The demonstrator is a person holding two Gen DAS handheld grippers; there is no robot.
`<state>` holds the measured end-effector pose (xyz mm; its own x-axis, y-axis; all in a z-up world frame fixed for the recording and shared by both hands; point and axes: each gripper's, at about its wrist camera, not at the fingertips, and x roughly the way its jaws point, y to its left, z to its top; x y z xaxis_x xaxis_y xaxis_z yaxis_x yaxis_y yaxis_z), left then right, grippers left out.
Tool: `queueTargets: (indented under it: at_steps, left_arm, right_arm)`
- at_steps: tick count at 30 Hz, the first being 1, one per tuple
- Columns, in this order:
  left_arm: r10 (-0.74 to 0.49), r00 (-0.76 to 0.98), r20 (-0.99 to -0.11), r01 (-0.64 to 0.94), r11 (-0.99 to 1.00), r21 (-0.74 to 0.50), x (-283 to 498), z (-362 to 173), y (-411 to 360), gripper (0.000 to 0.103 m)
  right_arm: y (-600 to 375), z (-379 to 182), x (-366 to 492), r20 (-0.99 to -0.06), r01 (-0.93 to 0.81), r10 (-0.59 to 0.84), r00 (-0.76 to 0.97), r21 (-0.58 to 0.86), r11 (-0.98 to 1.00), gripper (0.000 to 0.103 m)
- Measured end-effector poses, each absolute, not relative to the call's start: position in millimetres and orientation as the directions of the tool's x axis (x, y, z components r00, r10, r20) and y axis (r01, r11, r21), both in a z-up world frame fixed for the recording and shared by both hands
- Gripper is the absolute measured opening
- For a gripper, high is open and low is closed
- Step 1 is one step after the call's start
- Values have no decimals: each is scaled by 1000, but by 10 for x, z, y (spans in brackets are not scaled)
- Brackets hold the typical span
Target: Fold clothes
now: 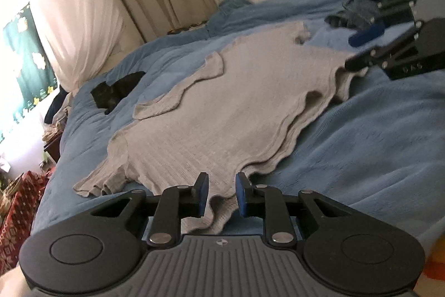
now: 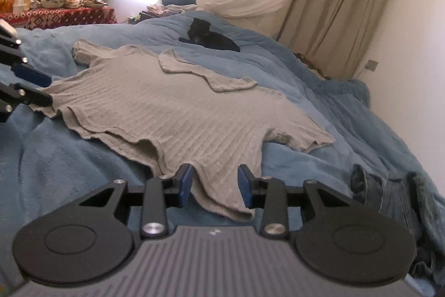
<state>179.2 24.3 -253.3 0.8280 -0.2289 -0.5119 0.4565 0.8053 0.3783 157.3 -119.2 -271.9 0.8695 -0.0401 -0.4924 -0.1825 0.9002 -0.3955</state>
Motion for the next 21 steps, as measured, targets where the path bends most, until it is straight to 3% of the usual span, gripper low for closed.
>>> queueTargets:
  at_steps: [9, 11, 13, 15, 21]
  left_arm:
    - [-201, 838, -507, 443, 793, 418, 1845, -2592, 347, 21]
    - [-189, 836, -516, 433, 804, 408, 1900, -2616, 380, 21]
    - [-189, 829, -526, 436, 807, 398, 1947, -2645, 396, 21]
    - [-194, 823, -534, 448, 800, 400, 1969, -2672, 397, 4]
    - [-238, 839, -490, 462, 787, 409, 1789, -2572, 486, 3]
  right_arm:
    - [-1083, -2893, 1720, -510, -227, -52, 859, -469, 853, 37]
    - [-1051, -2926, 1748, -507, -226, -62, 859, -486, 844, 30]
    - [-1036, -2943, 1786, -507, -224, -67, 859, -490, 843, 15]
    - [-1035, -2941, 1814, -509, -217, -71, 858, -484, 848, 6]
    - [-1125, -2836, 1725, -485, -186, -77, 871, -471, 862, 3]
